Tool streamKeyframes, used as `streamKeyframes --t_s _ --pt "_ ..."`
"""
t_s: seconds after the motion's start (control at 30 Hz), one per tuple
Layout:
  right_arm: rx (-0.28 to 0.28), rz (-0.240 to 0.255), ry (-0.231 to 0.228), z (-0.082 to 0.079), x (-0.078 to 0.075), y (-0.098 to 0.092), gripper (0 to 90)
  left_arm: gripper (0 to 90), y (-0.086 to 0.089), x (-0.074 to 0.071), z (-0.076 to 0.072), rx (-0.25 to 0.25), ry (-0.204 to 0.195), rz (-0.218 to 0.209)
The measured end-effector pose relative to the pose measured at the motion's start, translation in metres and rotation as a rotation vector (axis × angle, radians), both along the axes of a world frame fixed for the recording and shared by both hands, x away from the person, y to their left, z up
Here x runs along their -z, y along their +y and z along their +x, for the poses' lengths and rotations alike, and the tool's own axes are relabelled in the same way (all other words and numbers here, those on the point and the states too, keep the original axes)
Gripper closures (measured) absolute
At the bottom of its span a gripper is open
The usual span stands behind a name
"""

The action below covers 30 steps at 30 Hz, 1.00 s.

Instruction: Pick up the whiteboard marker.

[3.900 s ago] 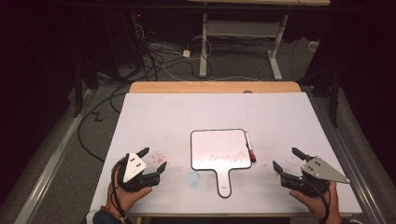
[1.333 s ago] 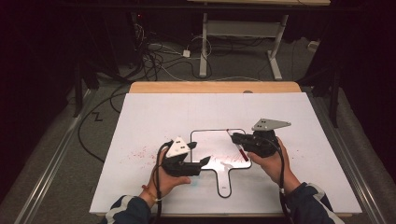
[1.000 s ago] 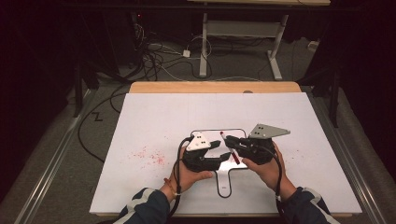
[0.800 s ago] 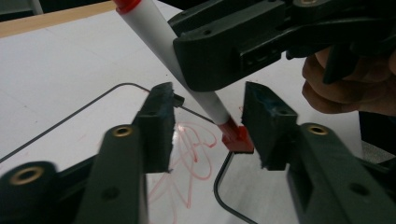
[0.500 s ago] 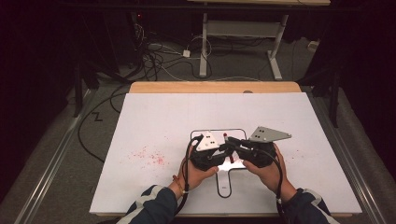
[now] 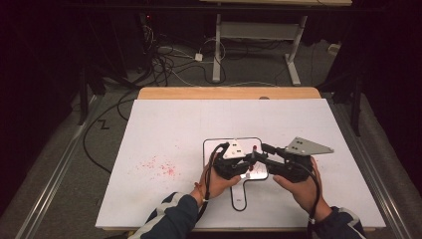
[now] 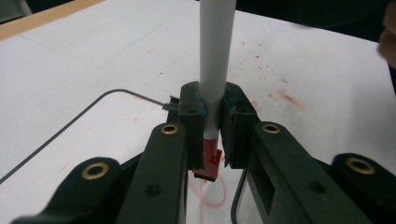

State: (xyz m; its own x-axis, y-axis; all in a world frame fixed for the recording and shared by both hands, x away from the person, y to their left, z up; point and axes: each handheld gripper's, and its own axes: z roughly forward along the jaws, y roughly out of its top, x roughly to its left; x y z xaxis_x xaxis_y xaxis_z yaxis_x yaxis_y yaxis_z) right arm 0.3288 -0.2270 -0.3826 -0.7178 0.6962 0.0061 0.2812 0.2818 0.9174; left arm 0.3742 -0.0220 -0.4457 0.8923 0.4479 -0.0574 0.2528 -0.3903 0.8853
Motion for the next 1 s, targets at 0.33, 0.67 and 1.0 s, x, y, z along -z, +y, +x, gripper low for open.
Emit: streamKeyframes --t_s 0.33,0.67,1.0 --pt "0.072 0.002 -0.005 -0.017 0.015 -0.073 45.5 78.4 -0.041 0.011 0.01 0.051 0.002 0.064" --pt "0.092 -0.052 0.017 -0.026 0.026 -0.092 42.7 78.8 -0.032 0.009 0.007 0.086 0.004 0.087" --pt "0.073 -0.099 0.022 -0.024 0.03 -0.083 40.9 78.8 0.019 0.01 -0.002 0.08 0.015 0.099"
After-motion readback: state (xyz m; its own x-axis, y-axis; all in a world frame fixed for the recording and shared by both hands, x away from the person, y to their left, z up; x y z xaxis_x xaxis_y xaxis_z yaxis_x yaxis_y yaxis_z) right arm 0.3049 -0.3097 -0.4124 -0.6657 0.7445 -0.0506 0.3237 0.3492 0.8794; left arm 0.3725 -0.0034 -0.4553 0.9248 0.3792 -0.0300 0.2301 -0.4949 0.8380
